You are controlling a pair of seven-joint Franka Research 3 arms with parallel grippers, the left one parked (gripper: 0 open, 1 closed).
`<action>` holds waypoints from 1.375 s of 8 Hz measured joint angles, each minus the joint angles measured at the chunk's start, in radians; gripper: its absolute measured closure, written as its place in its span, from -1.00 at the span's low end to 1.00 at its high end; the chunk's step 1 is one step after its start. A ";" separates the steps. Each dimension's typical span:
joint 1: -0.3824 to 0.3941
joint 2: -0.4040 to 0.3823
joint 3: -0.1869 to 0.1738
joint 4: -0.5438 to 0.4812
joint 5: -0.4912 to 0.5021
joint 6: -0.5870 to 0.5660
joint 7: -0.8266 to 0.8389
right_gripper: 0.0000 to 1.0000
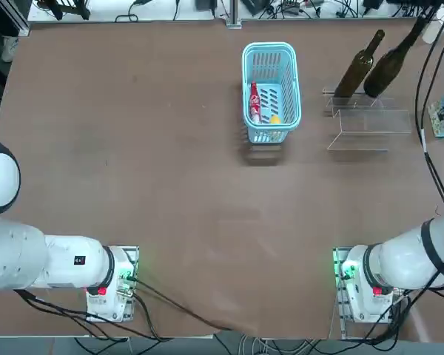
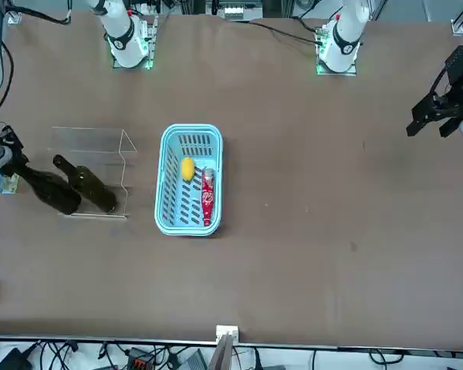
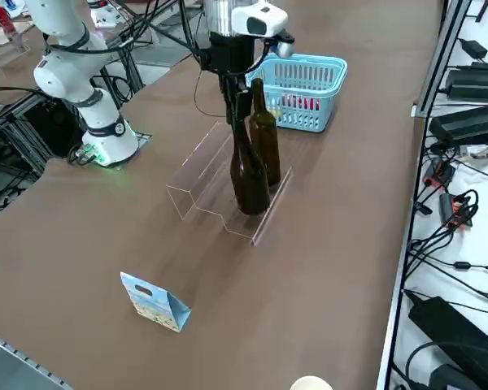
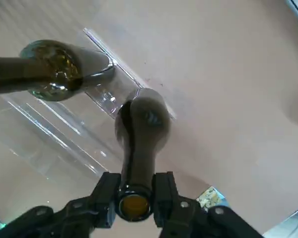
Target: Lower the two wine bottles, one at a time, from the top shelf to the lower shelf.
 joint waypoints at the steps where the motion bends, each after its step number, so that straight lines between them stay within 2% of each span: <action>1: 0.000 0.007 0.000 0.000 0.001 0.001 0.000 0.23; 10: 0.000 0.057 0.000 0.000 0.001 0.012 -0.013 0.22; 11: 0.000 0.056 0.000 0.000 0.001 0.011 -0.013 -0.03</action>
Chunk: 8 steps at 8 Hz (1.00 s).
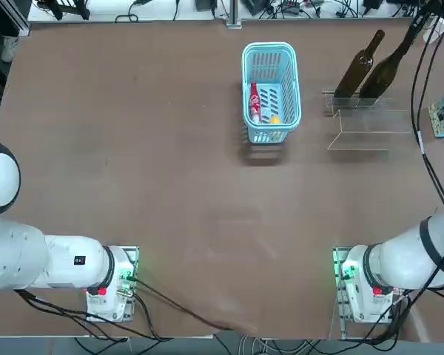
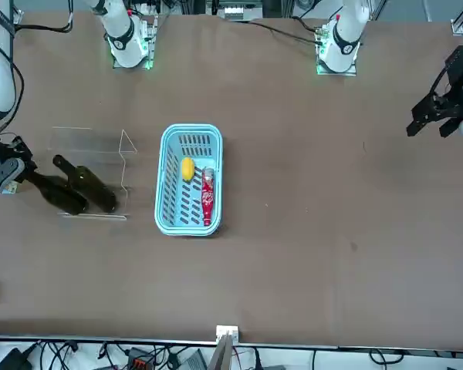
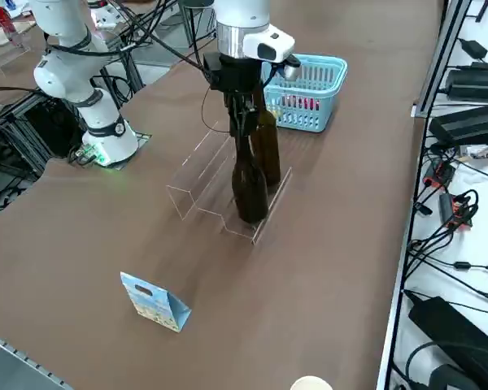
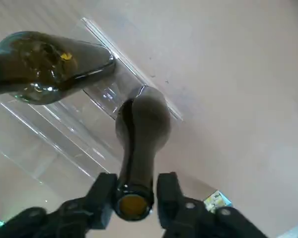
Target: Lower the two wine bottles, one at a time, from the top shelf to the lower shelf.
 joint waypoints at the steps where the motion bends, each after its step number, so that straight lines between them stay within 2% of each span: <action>1: 0.000 -0.002 0.000 0.001 0.000 0.000 0.000 -0.44; 2: 0.000 -0.005 -0.001 0.004 0.001 0.000 0.000 -0.78; 3: 0.000 -0.008 -0.001 0.012 0.009 -0.001 0.000 -0.99; 5: 0.001 -0.025 -0.001 0.061 0.025 -0.030 0.000 -1.00; 8: 0.008 -0.084 0.001 0.171 0.060 -0.151 0.020 -1.00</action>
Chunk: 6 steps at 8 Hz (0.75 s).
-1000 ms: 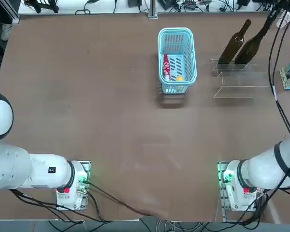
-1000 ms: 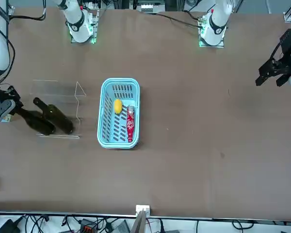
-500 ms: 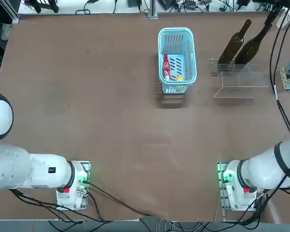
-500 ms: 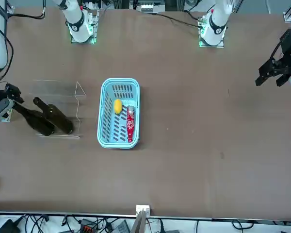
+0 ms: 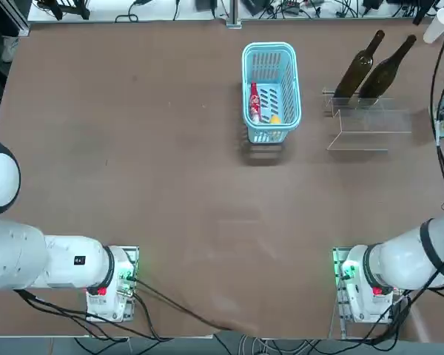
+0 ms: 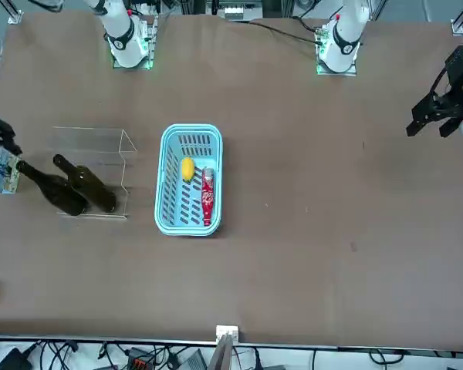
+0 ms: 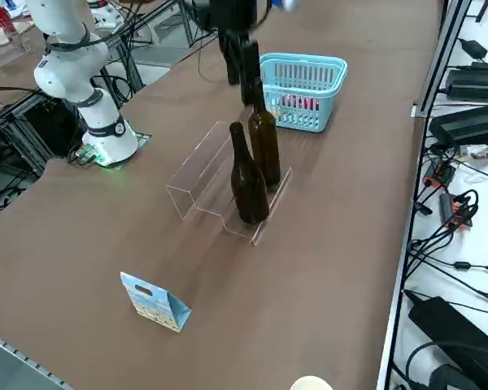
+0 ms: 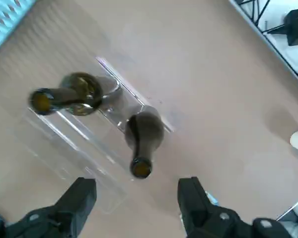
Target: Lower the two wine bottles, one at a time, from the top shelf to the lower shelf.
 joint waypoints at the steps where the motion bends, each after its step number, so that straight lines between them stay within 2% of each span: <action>1: 0.002 -0.027 0.004 0.021 0.007 -0.052 0.054 -1.00; 2: 0.004 -0.053 0.020 0.037 0.010 -0.100 0.132 -1.00; 3: 0.005 -0.081 0.051 0.045 0.011 -0.134 0.238 -1.00; 6: 0.009 -0.156 0.159 0.035 0.011 -0.222 0.592 -1.00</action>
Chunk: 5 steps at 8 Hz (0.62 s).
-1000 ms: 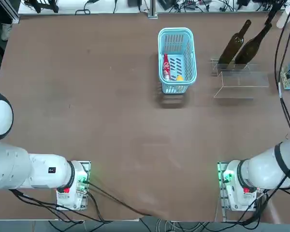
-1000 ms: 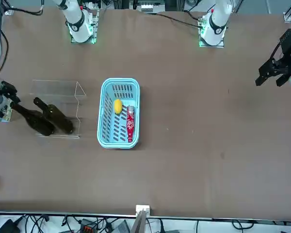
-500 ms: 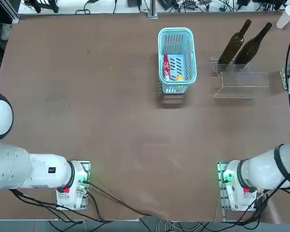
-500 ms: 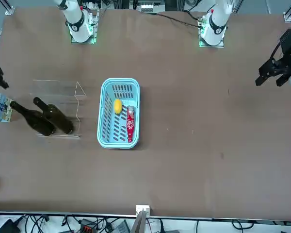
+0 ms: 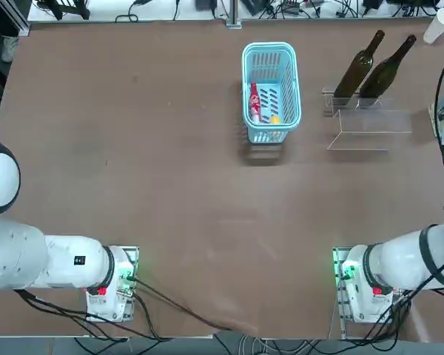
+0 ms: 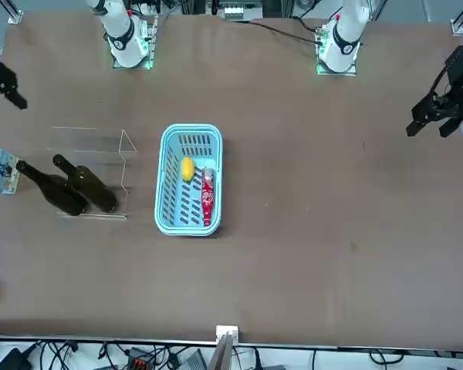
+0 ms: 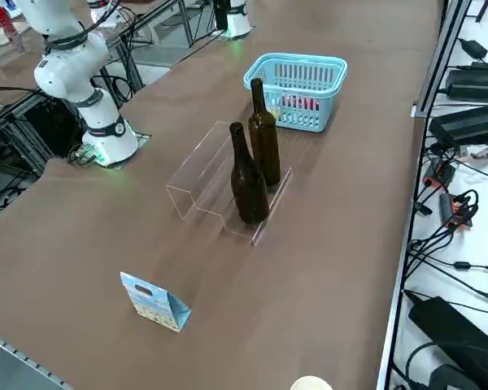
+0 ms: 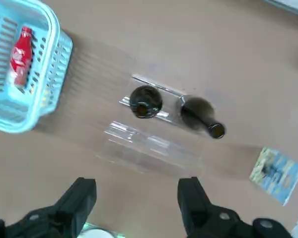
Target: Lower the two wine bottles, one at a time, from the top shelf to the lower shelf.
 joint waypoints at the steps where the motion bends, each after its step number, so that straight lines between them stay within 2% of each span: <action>1: 0.000 -0.017 0.018 -0.024 0.000 0.004 0.076 -1.00; 5: 0.000 -0.096 0.036 -0.192 0.000 0.129 0.249 -1.00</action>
